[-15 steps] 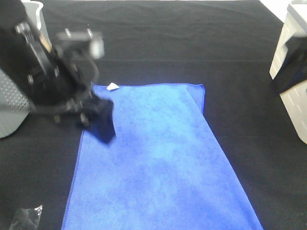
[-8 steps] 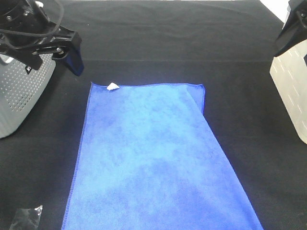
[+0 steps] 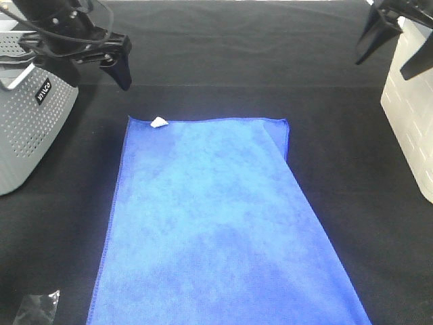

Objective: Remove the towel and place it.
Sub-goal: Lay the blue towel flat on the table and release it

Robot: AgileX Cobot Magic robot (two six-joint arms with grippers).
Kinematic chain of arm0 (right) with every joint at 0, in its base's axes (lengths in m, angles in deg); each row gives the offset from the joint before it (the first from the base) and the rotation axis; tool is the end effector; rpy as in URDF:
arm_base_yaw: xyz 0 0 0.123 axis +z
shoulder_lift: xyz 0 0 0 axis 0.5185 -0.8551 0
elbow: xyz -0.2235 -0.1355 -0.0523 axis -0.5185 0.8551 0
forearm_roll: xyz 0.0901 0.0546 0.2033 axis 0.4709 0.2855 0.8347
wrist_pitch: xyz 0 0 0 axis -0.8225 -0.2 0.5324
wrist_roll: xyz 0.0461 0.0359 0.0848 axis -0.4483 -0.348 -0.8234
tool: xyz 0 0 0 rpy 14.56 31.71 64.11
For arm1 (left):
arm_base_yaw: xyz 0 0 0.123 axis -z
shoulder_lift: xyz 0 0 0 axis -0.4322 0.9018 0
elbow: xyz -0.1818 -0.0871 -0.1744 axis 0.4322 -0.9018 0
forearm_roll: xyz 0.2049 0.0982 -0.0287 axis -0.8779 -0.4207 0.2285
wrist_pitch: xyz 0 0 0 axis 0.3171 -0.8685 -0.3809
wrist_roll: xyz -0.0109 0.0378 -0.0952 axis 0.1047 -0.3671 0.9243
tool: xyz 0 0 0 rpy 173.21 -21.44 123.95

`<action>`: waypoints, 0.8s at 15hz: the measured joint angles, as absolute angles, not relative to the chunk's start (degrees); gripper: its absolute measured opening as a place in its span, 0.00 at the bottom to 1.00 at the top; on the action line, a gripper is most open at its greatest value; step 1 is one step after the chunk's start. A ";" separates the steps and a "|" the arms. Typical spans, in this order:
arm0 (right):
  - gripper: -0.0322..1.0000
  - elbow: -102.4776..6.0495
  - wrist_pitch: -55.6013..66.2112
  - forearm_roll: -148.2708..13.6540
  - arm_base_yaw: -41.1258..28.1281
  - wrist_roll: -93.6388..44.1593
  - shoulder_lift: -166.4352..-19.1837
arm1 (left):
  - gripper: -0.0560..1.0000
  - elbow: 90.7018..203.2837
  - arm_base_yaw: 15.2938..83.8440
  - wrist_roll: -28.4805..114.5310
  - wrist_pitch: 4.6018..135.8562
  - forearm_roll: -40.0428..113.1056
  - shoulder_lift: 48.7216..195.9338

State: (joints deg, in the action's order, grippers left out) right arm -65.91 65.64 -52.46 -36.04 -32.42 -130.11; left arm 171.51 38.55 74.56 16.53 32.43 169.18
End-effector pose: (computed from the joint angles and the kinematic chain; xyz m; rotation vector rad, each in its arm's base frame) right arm 0.3829 0.0052 0.2573 -0.1165 2.8131 0.4886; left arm 0.4173 -0.1104 0.2180 0.2879 2.7552 -0.2622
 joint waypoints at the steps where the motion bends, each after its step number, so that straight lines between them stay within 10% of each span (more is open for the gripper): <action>1: 0.87 -68.09 65.64 -52.46 -36.04 -32.42 -132.75 | 0.83 175.01 37.81 74.56 15.38 33.17 172.61; 12: 0.87 -83.10 66.10 -62.48 -30.43 -35.80 -144.43 | 0.83 189.85 34.77 72.73 12.58 39.02 186.82</action>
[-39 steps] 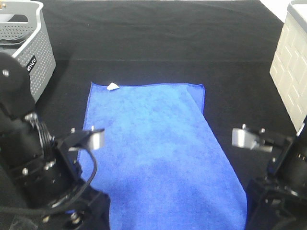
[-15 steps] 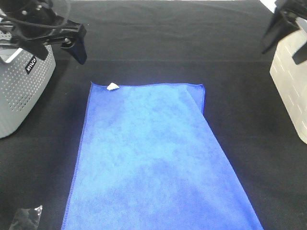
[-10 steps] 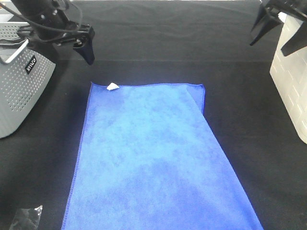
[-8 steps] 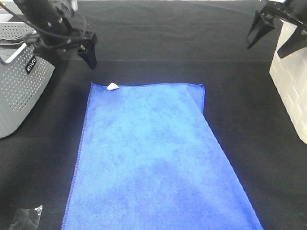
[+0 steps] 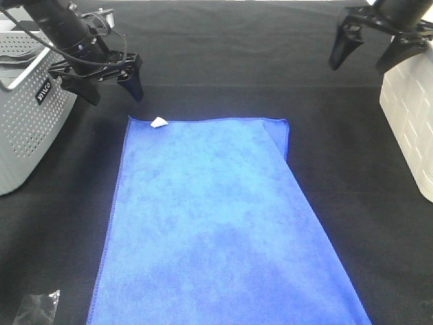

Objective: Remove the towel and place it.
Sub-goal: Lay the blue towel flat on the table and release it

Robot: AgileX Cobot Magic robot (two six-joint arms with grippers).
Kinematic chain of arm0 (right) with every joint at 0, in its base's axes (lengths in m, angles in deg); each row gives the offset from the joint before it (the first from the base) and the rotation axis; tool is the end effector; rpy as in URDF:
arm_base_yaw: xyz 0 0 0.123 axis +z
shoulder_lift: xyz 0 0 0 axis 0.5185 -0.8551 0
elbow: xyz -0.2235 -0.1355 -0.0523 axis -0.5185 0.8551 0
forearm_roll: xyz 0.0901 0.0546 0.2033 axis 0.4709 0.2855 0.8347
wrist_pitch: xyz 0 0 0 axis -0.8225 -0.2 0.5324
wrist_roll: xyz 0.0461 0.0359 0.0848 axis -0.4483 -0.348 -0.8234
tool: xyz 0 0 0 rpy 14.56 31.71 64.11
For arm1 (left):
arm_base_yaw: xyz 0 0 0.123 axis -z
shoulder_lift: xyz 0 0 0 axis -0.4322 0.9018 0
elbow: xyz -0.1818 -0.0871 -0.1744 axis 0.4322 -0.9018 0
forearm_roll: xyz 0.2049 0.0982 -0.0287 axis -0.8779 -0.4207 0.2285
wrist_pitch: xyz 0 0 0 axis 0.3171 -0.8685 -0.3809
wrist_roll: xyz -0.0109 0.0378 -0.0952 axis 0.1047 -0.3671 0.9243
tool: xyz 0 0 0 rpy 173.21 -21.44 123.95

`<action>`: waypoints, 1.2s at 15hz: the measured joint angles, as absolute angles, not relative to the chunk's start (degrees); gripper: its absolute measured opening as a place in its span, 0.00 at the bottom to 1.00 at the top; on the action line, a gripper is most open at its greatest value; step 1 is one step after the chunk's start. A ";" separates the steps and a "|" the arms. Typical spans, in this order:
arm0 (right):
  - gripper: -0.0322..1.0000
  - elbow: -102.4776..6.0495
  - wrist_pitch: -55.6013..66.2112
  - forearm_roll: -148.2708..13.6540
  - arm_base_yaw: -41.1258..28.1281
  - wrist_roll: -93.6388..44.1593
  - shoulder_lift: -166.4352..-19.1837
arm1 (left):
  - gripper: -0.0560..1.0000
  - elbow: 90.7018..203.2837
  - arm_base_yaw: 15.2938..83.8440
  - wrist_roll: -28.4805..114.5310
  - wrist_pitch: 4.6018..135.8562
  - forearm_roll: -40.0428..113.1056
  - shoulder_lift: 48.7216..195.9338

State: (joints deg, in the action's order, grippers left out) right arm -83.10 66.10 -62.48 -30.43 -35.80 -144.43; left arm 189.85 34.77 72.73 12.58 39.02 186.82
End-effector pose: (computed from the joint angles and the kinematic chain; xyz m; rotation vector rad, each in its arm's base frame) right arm 0.4380 0.0275 0.2257 -0.2437 2.8329 0.2742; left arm 0.4720 -0.1014 0.1612 0.1990 2.8023 -0.3952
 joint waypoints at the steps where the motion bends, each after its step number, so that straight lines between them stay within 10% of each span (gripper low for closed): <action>1: 0.87 -84.36 66.15 -64.32 -29.51 -37.00 -145.01 | 0.83 189.85 34.77 72.39 12.52 39.02 186.82; 18: 0.87 -88.55 65.87 -60.25 -27.62 -40.21 -153.89 | 0.83 190.02 31.05 66.66 6.85 41.71 187.57</action>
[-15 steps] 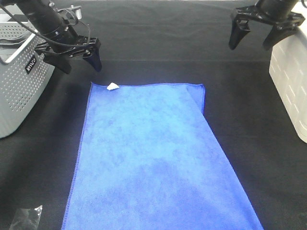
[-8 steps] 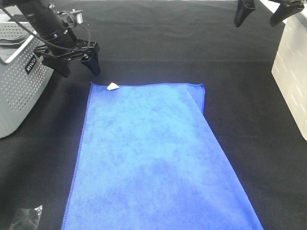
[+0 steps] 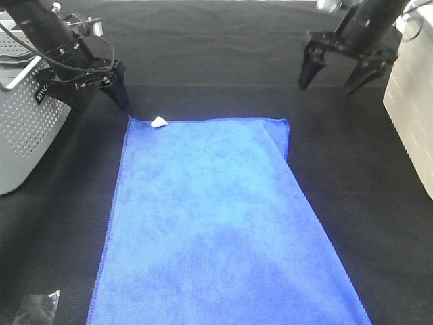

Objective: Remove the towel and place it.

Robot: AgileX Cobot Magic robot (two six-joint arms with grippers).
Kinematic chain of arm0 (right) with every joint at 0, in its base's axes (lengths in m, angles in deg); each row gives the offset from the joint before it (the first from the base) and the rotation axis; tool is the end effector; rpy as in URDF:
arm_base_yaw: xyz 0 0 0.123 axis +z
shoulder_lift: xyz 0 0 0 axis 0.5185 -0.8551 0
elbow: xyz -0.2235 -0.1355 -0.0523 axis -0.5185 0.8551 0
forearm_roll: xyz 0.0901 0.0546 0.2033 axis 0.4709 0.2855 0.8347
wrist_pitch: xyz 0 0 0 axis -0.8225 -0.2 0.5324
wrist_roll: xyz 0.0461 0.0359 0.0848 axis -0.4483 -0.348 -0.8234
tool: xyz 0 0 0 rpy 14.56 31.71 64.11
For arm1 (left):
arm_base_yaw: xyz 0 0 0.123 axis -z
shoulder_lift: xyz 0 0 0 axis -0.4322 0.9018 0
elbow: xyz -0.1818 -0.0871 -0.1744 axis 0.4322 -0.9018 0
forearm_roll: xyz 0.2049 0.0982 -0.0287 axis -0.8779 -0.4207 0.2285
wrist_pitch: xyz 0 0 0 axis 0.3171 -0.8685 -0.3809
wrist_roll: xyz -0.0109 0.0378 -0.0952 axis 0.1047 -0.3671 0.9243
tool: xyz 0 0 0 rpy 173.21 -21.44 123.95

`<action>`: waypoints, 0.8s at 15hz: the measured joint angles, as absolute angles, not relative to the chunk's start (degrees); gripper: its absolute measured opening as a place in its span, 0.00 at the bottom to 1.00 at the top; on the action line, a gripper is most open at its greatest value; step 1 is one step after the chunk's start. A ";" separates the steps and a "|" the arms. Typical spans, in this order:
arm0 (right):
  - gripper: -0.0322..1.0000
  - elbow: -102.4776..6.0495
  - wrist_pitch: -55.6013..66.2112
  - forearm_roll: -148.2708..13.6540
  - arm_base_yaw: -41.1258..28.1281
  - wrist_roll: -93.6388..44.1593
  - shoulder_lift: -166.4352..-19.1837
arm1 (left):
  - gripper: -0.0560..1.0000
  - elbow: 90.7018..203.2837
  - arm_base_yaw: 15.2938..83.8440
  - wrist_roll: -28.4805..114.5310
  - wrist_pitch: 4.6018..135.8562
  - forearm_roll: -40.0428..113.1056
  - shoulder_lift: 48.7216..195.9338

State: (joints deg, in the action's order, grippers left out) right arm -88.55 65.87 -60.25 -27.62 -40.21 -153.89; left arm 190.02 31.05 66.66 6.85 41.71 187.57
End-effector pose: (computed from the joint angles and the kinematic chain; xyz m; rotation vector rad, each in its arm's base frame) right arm 0.4589 0.0540 0.1764 -0.1832 2.9059 0.3617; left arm 0.4682 -0.0751 0.1545 0.2620 2.8762 -0.4432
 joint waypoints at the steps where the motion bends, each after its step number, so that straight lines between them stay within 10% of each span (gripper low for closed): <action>1: 0.87 -88.55 65.87 -59.90 -27.62 -40.21 -155.32 | 0.83 190.02 30.59 65.91 6.96 42.69 187.57; 12: 0.87 -88.37 62.14 -58.82 -27.62 -39.70 -163.00 | 0.83 190.19 29.22 61.73 13.49 50.42 195.42</action>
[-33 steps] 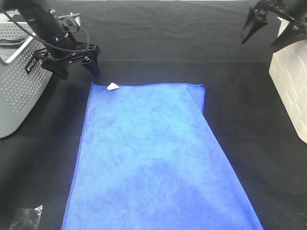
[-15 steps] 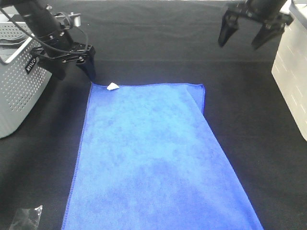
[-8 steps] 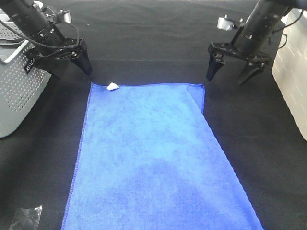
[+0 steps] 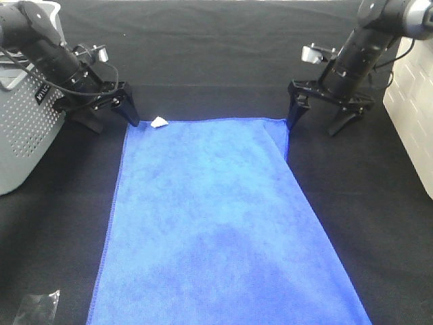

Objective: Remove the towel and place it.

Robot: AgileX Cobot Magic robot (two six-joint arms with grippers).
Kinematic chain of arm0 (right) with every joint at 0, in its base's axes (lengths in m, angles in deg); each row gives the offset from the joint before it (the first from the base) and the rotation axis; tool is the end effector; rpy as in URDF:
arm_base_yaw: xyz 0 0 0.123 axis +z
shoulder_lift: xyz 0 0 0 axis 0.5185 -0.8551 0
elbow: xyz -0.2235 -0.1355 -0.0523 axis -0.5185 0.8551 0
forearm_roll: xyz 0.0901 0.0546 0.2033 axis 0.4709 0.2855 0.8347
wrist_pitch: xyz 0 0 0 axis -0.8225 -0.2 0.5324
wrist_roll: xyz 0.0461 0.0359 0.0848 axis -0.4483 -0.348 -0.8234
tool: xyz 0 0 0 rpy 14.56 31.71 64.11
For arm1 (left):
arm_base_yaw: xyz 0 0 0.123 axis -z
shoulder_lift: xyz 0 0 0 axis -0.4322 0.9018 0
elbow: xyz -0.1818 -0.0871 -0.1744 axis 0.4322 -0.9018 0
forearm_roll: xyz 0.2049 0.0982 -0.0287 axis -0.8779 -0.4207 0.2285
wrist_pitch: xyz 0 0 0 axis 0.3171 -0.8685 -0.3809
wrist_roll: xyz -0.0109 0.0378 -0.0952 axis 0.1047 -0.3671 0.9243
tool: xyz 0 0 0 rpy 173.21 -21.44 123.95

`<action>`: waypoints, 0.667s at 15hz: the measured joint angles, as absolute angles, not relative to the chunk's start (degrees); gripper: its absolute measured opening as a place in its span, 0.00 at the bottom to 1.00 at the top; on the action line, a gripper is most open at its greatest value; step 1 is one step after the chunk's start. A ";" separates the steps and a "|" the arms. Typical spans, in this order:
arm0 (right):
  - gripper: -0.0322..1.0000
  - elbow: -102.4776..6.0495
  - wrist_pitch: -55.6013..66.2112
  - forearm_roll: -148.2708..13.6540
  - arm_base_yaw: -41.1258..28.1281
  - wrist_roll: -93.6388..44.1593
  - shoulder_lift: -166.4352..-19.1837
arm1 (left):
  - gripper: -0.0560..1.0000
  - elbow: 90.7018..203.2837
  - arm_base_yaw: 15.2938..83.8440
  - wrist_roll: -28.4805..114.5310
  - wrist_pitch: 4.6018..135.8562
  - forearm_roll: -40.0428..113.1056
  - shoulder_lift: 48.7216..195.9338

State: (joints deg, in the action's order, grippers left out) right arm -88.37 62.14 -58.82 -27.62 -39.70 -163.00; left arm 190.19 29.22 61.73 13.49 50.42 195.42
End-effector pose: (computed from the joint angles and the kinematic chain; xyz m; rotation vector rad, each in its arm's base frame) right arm 0.4678 0.0562 0.1029 -0.1464 2.9991 0.3973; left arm 0.4834 -0.0719 0.0966 0.1897 2.8431 -0.6034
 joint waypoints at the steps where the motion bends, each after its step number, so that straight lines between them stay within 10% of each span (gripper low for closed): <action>1: 0.87 -88.37 62.09 -58.99 -27.62 -39.64 -163.91 | 0.83 190.31 29.16 61.61 13.72 50.94 195.70; 10: 0.87 -88.37 57.90 -55.67 -27.68 -38.03 -164.43 | 0.83 190.59 29.50 63.10 17.22 51.68 196.22</action>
